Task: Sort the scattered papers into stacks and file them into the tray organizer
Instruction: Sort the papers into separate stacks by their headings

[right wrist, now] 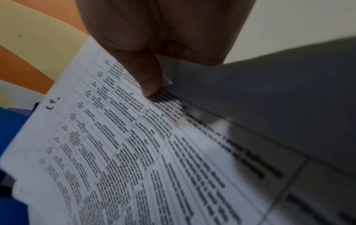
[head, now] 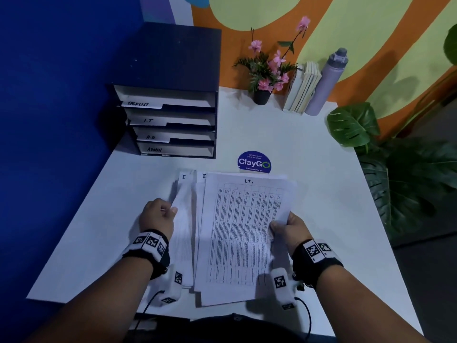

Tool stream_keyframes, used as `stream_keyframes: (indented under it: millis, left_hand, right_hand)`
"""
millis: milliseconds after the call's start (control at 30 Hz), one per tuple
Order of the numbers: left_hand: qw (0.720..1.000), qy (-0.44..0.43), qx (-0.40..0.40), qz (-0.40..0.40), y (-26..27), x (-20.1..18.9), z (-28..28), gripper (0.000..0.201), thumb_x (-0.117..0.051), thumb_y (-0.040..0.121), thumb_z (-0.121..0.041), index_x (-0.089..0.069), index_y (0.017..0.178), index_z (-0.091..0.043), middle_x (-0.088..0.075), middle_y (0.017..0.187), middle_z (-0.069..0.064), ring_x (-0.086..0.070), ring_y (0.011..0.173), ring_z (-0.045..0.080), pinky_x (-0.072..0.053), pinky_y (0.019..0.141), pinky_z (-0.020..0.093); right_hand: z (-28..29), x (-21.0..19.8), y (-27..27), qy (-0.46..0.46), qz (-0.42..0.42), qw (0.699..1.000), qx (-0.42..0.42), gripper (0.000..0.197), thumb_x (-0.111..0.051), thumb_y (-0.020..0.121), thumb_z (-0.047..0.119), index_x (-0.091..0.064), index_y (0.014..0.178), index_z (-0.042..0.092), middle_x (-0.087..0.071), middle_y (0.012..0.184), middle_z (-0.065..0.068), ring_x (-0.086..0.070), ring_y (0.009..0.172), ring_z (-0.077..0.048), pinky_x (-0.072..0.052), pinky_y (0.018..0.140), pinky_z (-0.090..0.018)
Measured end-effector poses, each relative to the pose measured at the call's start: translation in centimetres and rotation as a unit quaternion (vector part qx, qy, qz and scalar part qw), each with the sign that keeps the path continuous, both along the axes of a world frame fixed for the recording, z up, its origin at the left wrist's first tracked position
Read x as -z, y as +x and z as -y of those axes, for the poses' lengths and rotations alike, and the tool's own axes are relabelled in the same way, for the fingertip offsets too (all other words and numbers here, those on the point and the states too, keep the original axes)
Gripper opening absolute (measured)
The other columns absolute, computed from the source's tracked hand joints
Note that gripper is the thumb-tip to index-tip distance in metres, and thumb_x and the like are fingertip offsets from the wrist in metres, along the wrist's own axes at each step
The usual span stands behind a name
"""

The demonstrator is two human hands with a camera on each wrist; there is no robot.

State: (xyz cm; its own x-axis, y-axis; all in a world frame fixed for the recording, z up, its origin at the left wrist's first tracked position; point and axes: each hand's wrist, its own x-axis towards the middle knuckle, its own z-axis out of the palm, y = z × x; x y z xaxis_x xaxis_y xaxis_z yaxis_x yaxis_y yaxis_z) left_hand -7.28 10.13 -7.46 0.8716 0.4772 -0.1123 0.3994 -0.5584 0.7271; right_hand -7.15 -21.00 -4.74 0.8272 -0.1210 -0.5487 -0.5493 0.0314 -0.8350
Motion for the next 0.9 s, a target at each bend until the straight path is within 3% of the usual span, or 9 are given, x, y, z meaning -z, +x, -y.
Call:
stream_keyframes:
  millis: [100,267,333,433,567,667,733,833,900]
  left_hand:
    - [0.997,-0.08,-0.002,0.013,0.1,-1.1,0.8,0.007,-0.058,0.089,-0.016,-0.053,0.087,-0.012,-0.056,0.076,0.0,-0.051,0.069,0.019,-0.037,0.061,0.026]
    - [0.976,-0.218,0.008,0.005,0.0,-1.5,2.2,0.019,-0.065,0.087,-0.011,-0.055,0.102,-0.015,-0.062,0.088,0.0,-0.059,0.082,0.017,-0.043,0.077,0.024]
    - [0.965,-0.259,0.028,0.004,-0.1,-1.5,2.6,0.019,-0.067,0.086,-0.006,-0.058,0.1,-0.014,-0.067,0.089,-0.005,-0.064,0.084,0.013,-0.047,0.074,0.019]
    - [0.955,-0.287,0.07,-0.003,-0.2,-1.7,2.7,0.017,-0.064,0.089,-0.006,-0.063,0.104,-0.013,-0.069,0.098,-0.008,-0.065,0.093,0.006,-0.047,0.078,0.016]
    - [0.945,-0.312,0.098,-0.007,-0.1,-1.3,3.1,0.011,-0.055,0.095,-0.012,-0.064,0.1,-0.015,-0.07,0.099,-0.005,-0.065,0.091,0.01,-0.047,0.078,0.021]
    - [0.981,-0.181,0.071,-0.019,0.6,-0.9,2.9,0.019,-0.048,0.098,-0.028,-0.062,0.097,-0.014,-0.062,0.091,0.0,-0.055,0.086,0.018,-0.042,0.073,0.023]
    - [0.996,-0.059,0.05,-0.046,1.2,-0.1,1.8,0.034,-0.059,0.091,-0.034,-0.06,0.118,-0.014,-0.058,0.115,0.009,-0.056,0.103,0.024,-0.043,0.088,0.027]
    - [0.983,0.037,0.076,-0.163,1.1,1.5,0.0,0.068,-0.075,0.075,-0.043,-0.05,0.13,-0.013,-0.052,0.126,0.014,-0.052,0.117,0.033,-0.044,0.099,0.038]
    - [0.984,0.028,0.097,-0.149,0.9,1.9,-0.5,0.056,-0.078,0.073,-0.032,-0.057,0.119,-0.008,-0.06,0.114,0.015,-0.058,0.107,0.034,-0.049,0.091,0.037]
  right_hand:
    - [-0.2,0.4,0.6,-0.016,0.007,1.0,-0.01,0.016,-0.057,0.089,-0.007,-0.063,0.089,0.007,-0.063,0.059,-0.001,-0.052,0.057,-0.019,-0.046,0.056,-0.028]
    - [-1.0,0.4,0.9,-0.015,0.028,1.0,0.0,0.017,-0.06,0.087,-0.007,-0.067,0.097,0.003,-0.068,0.073,-0.007,-0.057,0.064,-0.021,-0.048,0.06,-0.028]
    - [-0.9,0.5,1.1,-0.026,0.038,0.999,0.011,0.018,-0.059,0.087,-0.008,-0.066,0.1,0.002,-0.068,0.079,-0.012,-0.058,0.07,-0.024,-0.05,0.065,-0.032]
    - [-0.7,0.6,1.3,-0.051,0.052,0.997,-0.008,0.024,-0.058,0.089,-0.007,-0.068,0.095,0.014,-0.072,0.088,-0.008,-0.064,0.08,-0.027,-0.052,0.077,-0.039]
    - [-0.5,0.9,1.3,-0.016,0.039,0.999,0.005,0.025,-0.056,0.088,-0.011,-0.066,0.095,0.01,-0.071,0.076,-0.006,-0.06,0.069,-0.023,-0.05,0.069,-0.035]
    - [-0.7,1.2,1.4,-0.035,0.042,0.998,-0.002,0.028,-0.059,0.087,-0.007,-0.066,0.101,0.015,-0.073,0.088,-0.007,-0.063,0.079,-0.025,-0.053,0.079,-0.041]
    - [-0.6,1.4,1.6,-0.07,0.062,0.996,-0.009,0.033,-0.062,0.084,-0.004,-0.058,0.109,0.018,-0.069,0.092,-0.007,-0.063,0.084,-0.024,-0.053,0.085,-0.044]
    - [-0.1,1.8,1.8,-0.119,0.064,0.99,-0.033,0.05,-0.064,0.082,-0.001,-0.051,0.123,0.023,-0.067,0.103,-0.003,-0.064,0.094,-0.022,-0.052,0.089,-0.041]
    - [0.2,2.1,1.8,-0.114,0.042,0.992,-0.029,0.036,-0.062,0.084,-0.004,-0.06,0.11,0.019,-0.07,0.097,-0.005,-0.065,0.091,-0.025,-0.053,0.085,-0.041]
